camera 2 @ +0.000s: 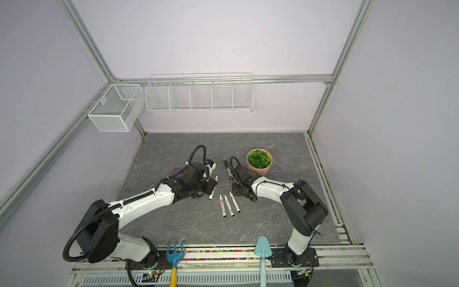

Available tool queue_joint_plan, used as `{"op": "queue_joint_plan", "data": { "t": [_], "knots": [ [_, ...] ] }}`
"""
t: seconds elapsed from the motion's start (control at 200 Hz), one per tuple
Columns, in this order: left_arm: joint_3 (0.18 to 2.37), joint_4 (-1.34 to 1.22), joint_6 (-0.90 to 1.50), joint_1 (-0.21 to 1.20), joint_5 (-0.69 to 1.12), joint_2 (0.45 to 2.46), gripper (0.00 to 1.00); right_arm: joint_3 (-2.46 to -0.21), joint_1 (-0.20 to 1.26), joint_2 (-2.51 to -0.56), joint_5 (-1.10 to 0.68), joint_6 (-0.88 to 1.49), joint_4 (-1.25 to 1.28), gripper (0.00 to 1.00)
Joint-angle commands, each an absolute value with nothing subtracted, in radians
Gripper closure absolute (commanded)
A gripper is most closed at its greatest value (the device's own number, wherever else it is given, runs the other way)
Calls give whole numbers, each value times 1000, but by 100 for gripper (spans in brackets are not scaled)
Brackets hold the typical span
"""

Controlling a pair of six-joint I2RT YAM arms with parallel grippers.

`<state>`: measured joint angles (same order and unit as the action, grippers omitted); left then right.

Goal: Insert pens into pen caps
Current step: Place the pen cap at the center of the table.

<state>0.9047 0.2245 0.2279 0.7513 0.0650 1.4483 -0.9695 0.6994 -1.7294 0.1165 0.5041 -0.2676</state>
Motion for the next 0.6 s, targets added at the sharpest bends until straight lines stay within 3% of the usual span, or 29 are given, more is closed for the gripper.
{"op": "queue_joint_plan", "data": {
  "t": [0.0,0.095,0.32,0.595],
  "knots": [
    [899,191,218,751,67,1437,100,-993,712,-1768,160,535,-293,83],
    [904,198,211,752,77,1443,100,-998,715,-1776,173,541,-293,77],
    [901,204,198,752,84,1441,100,-1003,716,-1691,160,509,-285,52],
    [890,193,186,752,94,1437,100,-1037,712,-1502,3,420,-220,50]
  ]
}}
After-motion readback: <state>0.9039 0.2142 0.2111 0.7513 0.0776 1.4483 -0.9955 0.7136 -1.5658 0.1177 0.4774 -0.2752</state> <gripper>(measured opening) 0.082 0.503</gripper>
